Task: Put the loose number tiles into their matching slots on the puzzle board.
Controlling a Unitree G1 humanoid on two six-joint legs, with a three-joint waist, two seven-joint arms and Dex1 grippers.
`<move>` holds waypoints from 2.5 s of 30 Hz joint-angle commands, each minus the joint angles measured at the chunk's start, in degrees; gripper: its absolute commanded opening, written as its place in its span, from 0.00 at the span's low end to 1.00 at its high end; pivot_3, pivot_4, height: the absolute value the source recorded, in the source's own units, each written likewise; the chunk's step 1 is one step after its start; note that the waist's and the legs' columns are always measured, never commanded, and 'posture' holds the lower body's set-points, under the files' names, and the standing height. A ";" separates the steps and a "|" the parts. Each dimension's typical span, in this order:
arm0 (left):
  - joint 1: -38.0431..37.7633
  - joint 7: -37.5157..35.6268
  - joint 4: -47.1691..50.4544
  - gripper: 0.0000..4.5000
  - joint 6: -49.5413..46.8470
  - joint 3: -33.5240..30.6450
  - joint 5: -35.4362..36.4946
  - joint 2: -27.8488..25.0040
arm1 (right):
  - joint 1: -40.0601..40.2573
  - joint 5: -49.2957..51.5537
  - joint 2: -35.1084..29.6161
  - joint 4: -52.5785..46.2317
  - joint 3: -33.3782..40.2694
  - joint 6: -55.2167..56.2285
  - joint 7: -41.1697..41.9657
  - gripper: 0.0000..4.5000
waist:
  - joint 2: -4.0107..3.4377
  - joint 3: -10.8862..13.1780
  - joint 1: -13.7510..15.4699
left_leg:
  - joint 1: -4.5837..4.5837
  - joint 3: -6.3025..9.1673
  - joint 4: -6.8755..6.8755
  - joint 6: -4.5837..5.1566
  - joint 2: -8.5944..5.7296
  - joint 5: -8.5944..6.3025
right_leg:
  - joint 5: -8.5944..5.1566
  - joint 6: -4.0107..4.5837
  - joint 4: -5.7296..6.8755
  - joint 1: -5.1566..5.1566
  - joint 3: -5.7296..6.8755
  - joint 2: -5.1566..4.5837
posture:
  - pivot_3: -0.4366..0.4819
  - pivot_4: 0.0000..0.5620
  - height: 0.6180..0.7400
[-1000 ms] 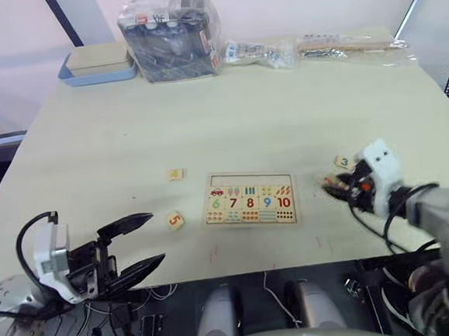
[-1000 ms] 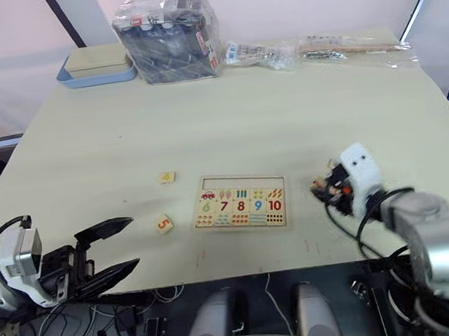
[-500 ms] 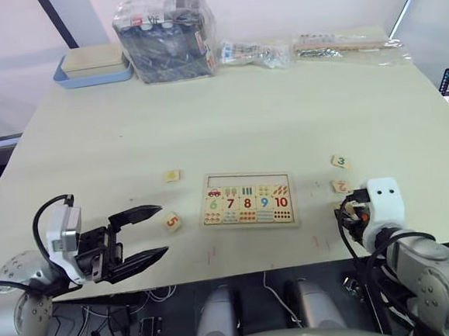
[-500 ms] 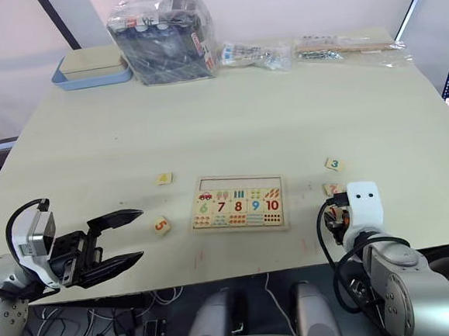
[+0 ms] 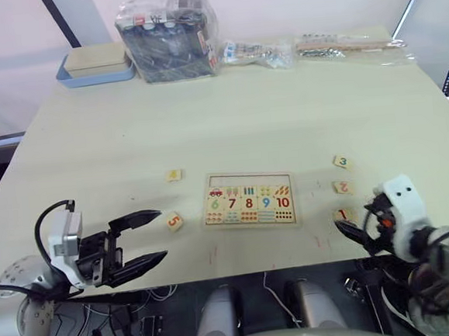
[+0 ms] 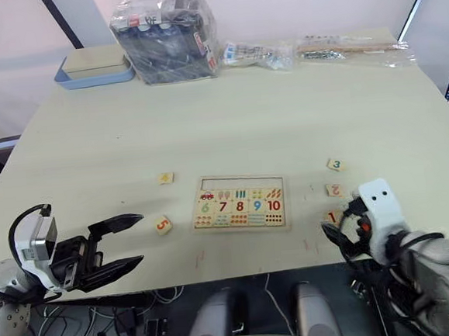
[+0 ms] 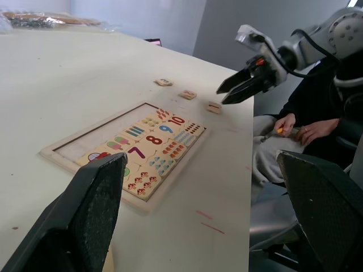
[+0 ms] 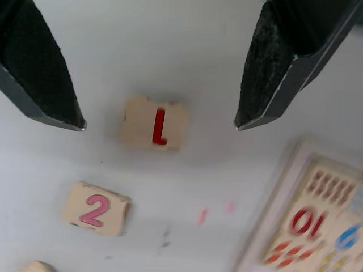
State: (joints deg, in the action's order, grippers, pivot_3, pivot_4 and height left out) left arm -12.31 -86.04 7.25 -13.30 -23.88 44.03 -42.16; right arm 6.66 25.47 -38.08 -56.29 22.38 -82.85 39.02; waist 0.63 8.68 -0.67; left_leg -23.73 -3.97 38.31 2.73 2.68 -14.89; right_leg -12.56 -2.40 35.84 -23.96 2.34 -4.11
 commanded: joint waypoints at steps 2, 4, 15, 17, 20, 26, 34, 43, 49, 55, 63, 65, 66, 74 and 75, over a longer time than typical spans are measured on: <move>-0.78 -1.13 0.81 1.00 0.73 -0.11 0.87 0.61 | 4.67 2.03 -11.47 7.65 3.04 23.22 18.67 0.99 | 0.24 -0.04 -0.04 | 0.01 -0.01 0.00 0.02 0.02 -0.01 | -0.10 -0.17 -0.01 0.06 -0.02 0.05 | 0.48 0.27 1.00; -1.04 -1.60 0.86 1.00 1.00 -0.38 1.02 0.87 | 4.47 -0.36 -14.43 16.19 0.97 36.78 24.93 0.99 | 0.28 -0.03 -0.11 | 0.02 -0.01 0.01 0.03 0.05 -0.01 | -0.12 -0.21 0.00 0.06 -0.02 0.08 | 0.48 0.27 1.00; -2.82 -1.74 3.00 1.00 2.09 -2.06 1.95 1.24 | -17.23 -9.40 -19.13 53.46 -20.60 74.21 47.67 0.99 | 0.24 0.04 0.07 | 0.05 -0.06 0.08 0.04 0.07 0.00 | 0.02 -0.01 0.04 0.05 -0.07 0.09 | 0.48 0.27 1.00; -3.23 -1.46 3.66 1.00 2.05 -2.28 2.15 1.20 | -20.87 -11.07 -17.94 58.40 -23.72 77.88 49.09 0.99 | 0.23 0.05 0.24 | 0.01 -0.09 0.07 0.04 0.05 0.00 | 0.02 0.02 0.04 0.05 -0.07 0.08 | 0.48 0.27 1.00; -3.89 -0.89 4.67 1.00 1.87 -2.74 2.55 1.12 | -24.58 -12.46 -16.06 63.63 -26.58 81.40 50.00 0.99 | 0.24 0.05 0.27 | 0.00 -0.13 0.08 0.04 0.01 0.00 | 0.02 0.02 0.02 0.06 -0.08 0.07 | 0.48 0.27 1.00; -5.10 0.89 6.44 1.00 1.46 -3.89 3.03 1.34 | -26.16 -14.04 -14.10 68.88 -29.88 85.42 51.05 0.82 | 0.22 0.06 0.46 | 0.03 -0.13 0.10 0.04 0.00 0.00 | 0.02 0.01 0.06 0.08 -0.08 0.07 | 0.48 0.27 1.00; -5.20 2.48 7.58 1.00 1.33 -3.81 3.08 1.49 | -25.33 -14.93 -12.94 71.36 -29.82 89.09 48.73 0.61 | 0.19 0.06 0.42 | 0.09 -0.14 0.13 0.03 0.00 0.01 | 0.03 0.01 0.14 0.14 -0.08 0.08 | 0.48 0.27 1.00; -4.91 3.43 8.24 1.00 1.17 -3.62 3.18 1.33 | -24.27 -14.36 -13.33 73.34 -28.94 90.27 47.26 0.61 | 0.21 0.04 0.47 | 0.12 -0.13 0.19 0.03 0.00 0.01 | 0.04 0.00 0.18 0.18 -0.08 0.07 | 0.48 0.27 1.00; -5.11 3.63 8.57 1.00 1.06 -3.74 3.20 1.04 | -23.93 -13.81 -13.43 73.29 -28.81 89.74 46.39 0.61 | 0.21 0.04 0.45 | 0.17 -0.14 0.22 0.03 0.00 0.01 | 0.04 0.00 0.18 0.24 -0.08 0.08 | 0.48 0.27 1.00; -5.34 3.51 8.96 1.00 0.88 -4.08 3.36 0.73 | -23.52 -13.57 -13.14 72.91 -29.24 89.12 45.87 0.21 | 0.21 0.04 0.46 | 0.18 -0.13 0.22 0.03 0.00 0.01 | 0.04 0.00 0.18 0.25 -0.08 0.08 | 0.48 0.27 1.00; -5.32 3.48 9.07 1.00 0.55 -4.95 3.94 0.20 | -22.39 -10.25 -15.26 59.84 -28.03 78.45 43.80 0.19 | 0.14 0.07 0.45 | 0.18 -0.13 0.21 0.03 0.02 0.01 | 0.04 0.00 0.19 0.25 -0.08 0.09 | 0.48 0.27 1.00; -5.36 3.65 8.93 1.00 0.48 -5.39 4.14 0.21 | -22.91 -9.57 -15.75 52.63 -27.71 71.86 40.95 0.19 | 0.11 0.07 0.42 | 0.15 -0.13 0.21 0.03 0.03 0.01 | 0.04 0.01 0.24 0.18 -0.10 0.08 | 0.48 0.27 1.00; -5.46 3.73 8.80 1.00 0.56 -5.64 4.10 0.27 | -23.89 -8.85 -16.09 48.16 -28.05 66.76 39.41 0.19 | 0.11 0.07 0.29 | 0.14 -0.13 0.21 0.03 0.04 0.01 | 0.04 0.01 0.25 0.16 -0.10 0.08 | 0.48 0.27 1.00; -6.76 5.21 7.70 1.00 0.86 -8.34 4.28 1.27 | -44.61 -5.31 -11.12 27.82 -38.25 25.43 27.73 0.19 | 0.15 0.06 -0.22 | 0.11 -0.11 0.21 0.01 0.12 0.00 | 0.06 0.05 0.25 0.01 -0.09 0.01 | 0.48 0.27 1.00; -7.11 5.19 7.37 1.00 0.97 -8.96 4.30 1.24 | -48.49 -4.94 -8.57 28.17 -39.88 20.84 25.96 0.19 | 0.14 0.06 -0.14 | 0.10 -0.10 0.21 0.00 0.16 0.00 | 0.13 0.18 0.24 -0.01 -0.09 -0.04 | 0.48 0.27 1.00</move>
State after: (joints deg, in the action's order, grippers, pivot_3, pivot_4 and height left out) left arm -18.81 -80.86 14.46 -13.10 -30.17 47.42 -40.87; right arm -37.63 18.91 -48.80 -26.79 -15.63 -53.52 67.87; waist 0.77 8.74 -0.81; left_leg -23.68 -4.08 38.51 2.73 2.85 -14.89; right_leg -12.40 -2.18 36.07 -24.03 2.27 -4.18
